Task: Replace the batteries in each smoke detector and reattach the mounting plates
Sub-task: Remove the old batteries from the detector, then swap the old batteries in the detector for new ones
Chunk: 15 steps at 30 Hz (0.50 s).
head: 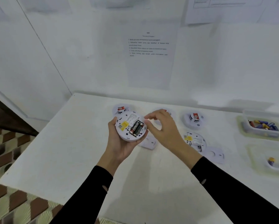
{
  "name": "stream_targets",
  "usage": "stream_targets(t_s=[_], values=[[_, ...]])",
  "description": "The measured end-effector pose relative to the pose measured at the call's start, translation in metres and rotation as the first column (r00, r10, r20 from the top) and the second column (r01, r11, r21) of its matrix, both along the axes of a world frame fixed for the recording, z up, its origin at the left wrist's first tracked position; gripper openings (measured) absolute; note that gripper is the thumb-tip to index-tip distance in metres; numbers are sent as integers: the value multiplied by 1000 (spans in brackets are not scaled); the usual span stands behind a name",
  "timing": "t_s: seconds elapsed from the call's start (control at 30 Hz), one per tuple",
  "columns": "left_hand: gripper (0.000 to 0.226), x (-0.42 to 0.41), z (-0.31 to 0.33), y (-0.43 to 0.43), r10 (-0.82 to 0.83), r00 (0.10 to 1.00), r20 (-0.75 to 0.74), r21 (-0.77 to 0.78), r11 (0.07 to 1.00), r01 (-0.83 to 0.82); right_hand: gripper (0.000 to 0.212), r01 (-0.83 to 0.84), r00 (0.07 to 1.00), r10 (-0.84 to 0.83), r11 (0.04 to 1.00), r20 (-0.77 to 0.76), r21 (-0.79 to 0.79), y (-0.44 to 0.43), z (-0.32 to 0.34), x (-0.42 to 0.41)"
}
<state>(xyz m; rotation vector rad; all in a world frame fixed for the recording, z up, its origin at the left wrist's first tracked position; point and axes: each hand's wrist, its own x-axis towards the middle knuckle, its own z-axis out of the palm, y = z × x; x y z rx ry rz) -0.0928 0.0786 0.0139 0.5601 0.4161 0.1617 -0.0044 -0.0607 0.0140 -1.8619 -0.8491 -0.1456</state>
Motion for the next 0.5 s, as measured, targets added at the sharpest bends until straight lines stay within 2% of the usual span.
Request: stream_targets(t_s=[0.2,0.5], values=[[59,16,4,-32,-47,996,72,18,999,46,50,50,999,-51,993,-6,-104,-28,13,-25],[56,46,11,-93,-214,960,182,-12,975,220,61,168,985,-169,985,-16,-32,-93,29,-13]])
